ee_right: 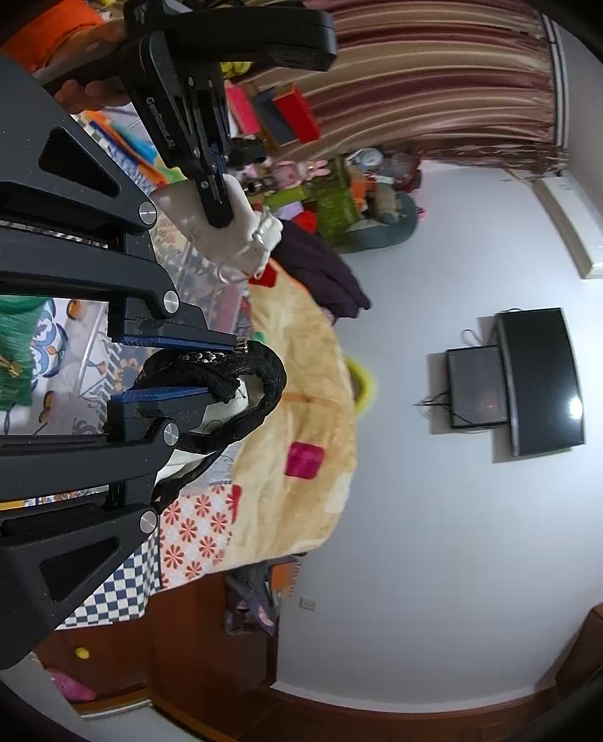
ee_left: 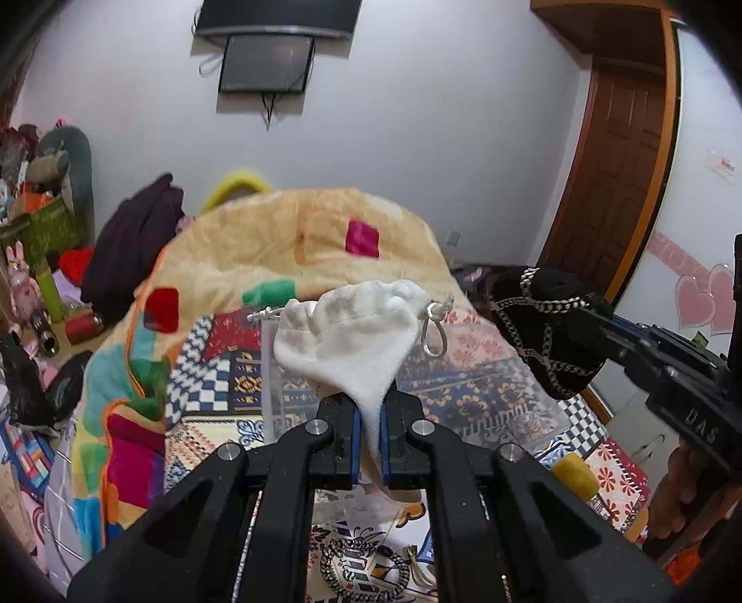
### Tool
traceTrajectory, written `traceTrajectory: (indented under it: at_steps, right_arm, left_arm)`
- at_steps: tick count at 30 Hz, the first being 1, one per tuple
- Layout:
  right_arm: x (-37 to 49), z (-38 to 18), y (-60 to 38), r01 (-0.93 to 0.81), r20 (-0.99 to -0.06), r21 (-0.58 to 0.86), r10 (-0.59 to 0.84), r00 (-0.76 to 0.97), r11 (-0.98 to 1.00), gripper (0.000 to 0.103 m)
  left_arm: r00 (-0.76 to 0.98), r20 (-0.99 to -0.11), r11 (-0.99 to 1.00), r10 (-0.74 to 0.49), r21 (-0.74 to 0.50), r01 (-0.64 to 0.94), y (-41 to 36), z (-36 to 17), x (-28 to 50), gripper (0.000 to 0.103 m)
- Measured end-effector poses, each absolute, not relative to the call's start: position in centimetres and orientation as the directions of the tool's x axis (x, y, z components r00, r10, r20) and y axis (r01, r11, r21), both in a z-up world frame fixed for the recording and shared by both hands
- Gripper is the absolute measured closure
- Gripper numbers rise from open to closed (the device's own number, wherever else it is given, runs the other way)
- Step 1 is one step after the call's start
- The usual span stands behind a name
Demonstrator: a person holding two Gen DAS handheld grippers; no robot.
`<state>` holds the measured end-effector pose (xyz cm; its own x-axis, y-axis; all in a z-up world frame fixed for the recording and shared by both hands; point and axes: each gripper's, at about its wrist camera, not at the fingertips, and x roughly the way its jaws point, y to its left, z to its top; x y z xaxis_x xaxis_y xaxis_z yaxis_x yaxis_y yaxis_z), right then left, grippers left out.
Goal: Organize soft objects
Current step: 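Lower the white cloth into the clear box with the left tool while the right tool carries the bag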
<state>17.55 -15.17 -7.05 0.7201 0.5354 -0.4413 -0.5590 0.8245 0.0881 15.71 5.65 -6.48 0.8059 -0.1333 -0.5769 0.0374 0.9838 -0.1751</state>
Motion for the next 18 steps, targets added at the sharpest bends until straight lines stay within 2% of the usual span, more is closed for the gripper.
traceTrajectory:
  at_steps: [7,14,18]
  right_arm:
    - [19.7,-9.9,-13.7,-0.558,-0.548,0.094,0.510,0.663,0.825,0.090]
    - [21.0,-12.0,-12.5,-0.568,-0.657,0.093,0.480,0.582,0.817,0.088]
    - [20.8,-12.1,-12.3,-0.584,-0.682,0.103,0.485,0.548,0.805,0.086]
  left_arm:
    - [0.729,-0.672,0.987,-0.130,-0.160,0.029,5.1,-9.3,18.3,0.098]
    - [0.674,-0.723,0.985,-0.151,-0.168,0.041,4.4,-11.0,19.3,0.097]
    - [0.662,-0.728,0.982,-0.177,-0.175,0.070,3.9,-11.1,18.7,0.084]
